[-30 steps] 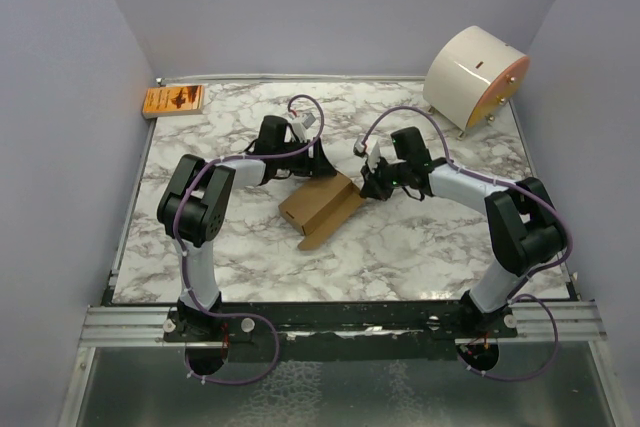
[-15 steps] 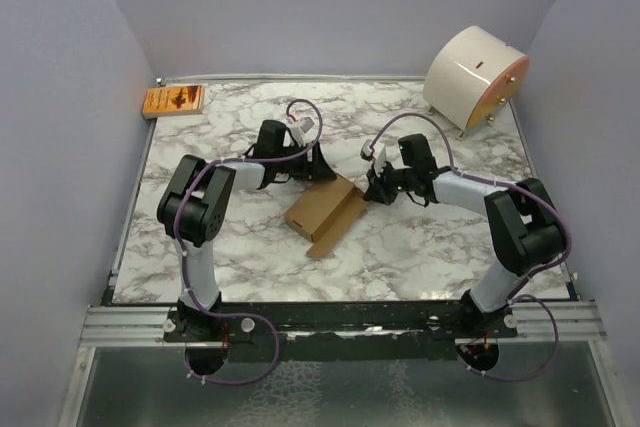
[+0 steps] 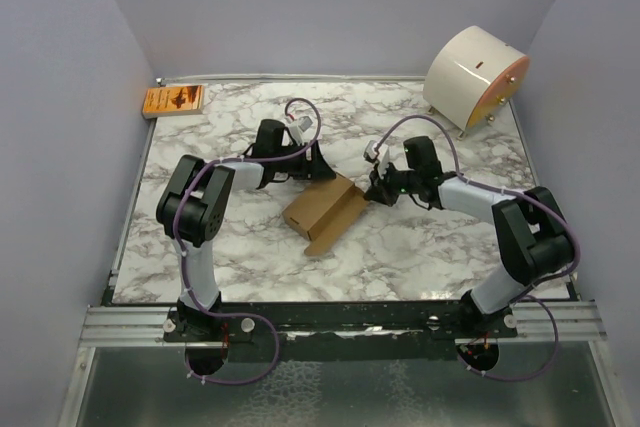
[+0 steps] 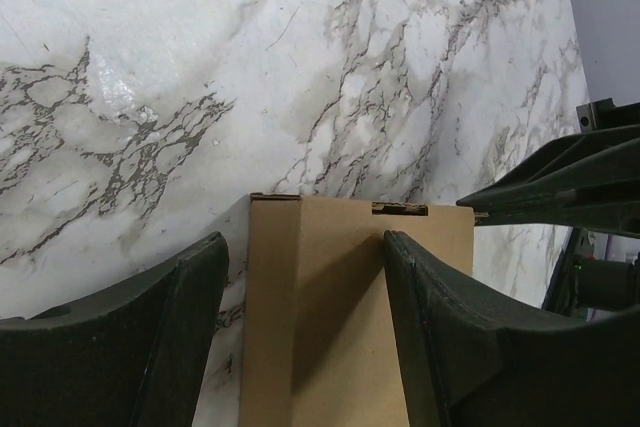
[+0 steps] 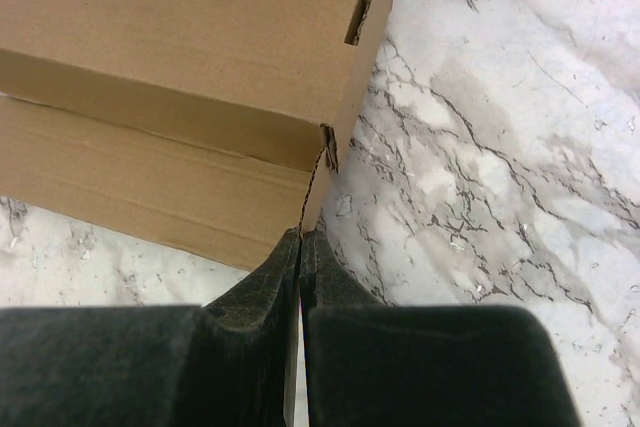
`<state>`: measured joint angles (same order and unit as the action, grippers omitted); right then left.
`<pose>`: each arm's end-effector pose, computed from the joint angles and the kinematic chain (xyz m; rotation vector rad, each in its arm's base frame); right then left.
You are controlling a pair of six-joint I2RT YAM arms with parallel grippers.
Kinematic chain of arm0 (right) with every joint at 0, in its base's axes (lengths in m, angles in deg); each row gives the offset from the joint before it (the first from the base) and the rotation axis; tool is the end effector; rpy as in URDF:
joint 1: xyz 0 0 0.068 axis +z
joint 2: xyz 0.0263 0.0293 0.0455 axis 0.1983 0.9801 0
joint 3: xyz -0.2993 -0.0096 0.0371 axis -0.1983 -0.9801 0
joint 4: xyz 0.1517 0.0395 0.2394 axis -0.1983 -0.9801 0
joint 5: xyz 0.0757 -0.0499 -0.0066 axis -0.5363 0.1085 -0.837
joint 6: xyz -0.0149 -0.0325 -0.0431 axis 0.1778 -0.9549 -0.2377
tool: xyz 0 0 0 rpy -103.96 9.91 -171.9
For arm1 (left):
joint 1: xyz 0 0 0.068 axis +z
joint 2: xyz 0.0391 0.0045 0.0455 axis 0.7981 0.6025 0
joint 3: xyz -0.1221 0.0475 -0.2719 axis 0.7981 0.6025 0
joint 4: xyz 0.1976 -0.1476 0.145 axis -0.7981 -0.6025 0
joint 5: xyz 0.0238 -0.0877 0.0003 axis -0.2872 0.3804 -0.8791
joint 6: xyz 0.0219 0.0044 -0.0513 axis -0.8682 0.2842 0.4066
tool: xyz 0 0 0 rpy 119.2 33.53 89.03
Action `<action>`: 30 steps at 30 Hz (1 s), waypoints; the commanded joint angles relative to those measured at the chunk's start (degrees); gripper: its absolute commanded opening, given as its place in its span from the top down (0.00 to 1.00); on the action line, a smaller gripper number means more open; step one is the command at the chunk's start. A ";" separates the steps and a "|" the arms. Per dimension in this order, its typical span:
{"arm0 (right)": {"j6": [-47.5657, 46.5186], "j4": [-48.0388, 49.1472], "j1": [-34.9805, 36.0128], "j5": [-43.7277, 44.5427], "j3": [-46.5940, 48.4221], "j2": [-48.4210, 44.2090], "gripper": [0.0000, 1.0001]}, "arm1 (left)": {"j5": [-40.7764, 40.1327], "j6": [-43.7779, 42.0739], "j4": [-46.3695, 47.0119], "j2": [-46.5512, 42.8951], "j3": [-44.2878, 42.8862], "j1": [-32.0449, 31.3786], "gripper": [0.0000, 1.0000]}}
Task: Fold the paper box
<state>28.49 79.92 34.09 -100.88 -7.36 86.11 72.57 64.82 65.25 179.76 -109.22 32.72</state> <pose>0.3045 0.1521 0.1752 -1.1277 2.0166 0.7727 0.3962 -0.1731 0.1536 0.2969 2.2420 -1.2423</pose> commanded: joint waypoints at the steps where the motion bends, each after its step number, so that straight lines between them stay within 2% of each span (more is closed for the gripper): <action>1: -0.43 4.71 -0.16 -3.55 -0.93 -4.38 0.99 | 0.67 -0.08 0.91 -2.06 1.19 0.65 0.34; 7: -0.61 4.28 -0.15 -2.15 -0.31 -3.95 0.99 | 2.85 2.92 4.59 -3.75 2.39 1.47 0.33; 30: -1.06 -1.86 0.02 -1.93 4.35 -0.01 0.99 | 5.37 2.62 4.46 -1.77 1.81 0.57 0.34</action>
<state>28.44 78.94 33.96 -101.60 -4.69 85.43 75.67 67.79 68.88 178.23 -107.27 33.77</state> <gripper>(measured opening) 0.017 0.665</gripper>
